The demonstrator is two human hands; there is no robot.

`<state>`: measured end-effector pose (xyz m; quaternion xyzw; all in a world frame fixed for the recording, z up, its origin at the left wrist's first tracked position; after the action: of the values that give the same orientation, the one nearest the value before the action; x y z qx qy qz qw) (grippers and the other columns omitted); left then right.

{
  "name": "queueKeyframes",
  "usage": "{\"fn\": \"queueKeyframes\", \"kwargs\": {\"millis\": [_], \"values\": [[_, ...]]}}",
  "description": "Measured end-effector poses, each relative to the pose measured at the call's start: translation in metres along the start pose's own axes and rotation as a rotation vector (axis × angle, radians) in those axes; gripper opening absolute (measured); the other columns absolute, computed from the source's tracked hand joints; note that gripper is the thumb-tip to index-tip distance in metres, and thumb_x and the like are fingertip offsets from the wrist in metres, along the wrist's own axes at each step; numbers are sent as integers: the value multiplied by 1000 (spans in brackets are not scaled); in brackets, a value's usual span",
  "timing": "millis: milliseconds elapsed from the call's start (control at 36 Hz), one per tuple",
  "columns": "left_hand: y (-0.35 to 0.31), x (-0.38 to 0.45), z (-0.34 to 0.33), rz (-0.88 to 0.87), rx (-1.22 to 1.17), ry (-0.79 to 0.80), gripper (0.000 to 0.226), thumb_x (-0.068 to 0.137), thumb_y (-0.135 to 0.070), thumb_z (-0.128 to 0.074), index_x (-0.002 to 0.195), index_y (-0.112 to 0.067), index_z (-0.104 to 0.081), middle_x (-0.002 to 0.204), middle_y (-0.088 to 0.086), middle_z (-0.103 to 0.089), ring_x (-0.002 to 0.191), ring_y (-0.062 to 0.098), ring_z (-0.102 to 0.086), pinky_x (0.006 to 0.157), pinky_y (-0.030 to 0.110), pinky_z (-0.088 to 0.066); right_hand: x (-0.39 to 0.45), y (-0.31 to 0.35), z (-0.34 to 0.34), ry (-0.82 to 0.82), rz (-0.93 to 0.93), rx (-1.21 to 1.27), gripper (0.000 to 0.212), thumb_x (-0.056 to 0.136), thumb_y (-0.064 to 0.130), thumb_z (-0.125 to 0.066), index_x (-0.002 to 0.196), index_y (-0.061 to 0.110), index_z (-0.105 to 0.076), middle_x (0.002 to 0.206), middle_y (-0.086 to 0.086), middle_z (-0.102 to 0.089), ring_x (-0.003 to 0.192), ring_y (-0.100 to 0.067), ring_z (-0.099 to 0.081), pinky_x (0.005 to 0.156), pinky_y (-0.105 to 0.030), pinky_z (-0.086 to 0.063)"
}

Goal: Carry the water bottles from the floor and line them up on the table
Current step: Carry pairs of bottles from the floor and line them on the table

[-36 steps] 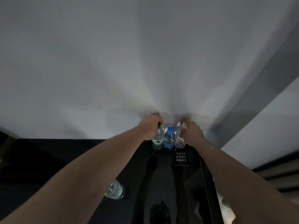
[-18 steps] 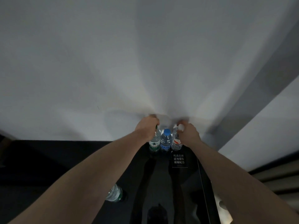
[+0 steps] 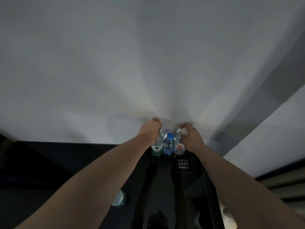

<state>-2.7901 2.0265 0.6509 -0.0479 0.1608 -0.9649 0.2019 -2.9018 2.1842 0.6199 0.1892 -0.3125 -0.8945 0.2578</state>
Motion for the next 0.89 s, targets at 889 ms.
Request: {"fn": "queueKeyframes", "kwargs": {"millis": [889], "values": [[110, -300, 41, 13, -59, 324, 62, 100, -35, -53, 153, -43, -21, 149, -15, -37, 119, 8, -54, 93, 29, -51, -225, 62, -149, 293, -7, 276, 58, 93, 11, -62, 141, 33, -40, 142, 6, -40, 113, -12, -56, 98, -29, -50]]}}
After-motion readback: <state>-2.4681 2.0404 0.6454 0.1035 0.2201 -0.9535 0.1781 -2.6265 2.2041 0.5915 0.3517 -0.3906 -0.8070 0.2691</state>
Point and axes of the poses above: each hand's wrist, its own x-axis towards the middle knuckle, its own z-axis out of the back of the hand, y = z × x, the point moved 4 cm from there along x, towards the middle knuckle
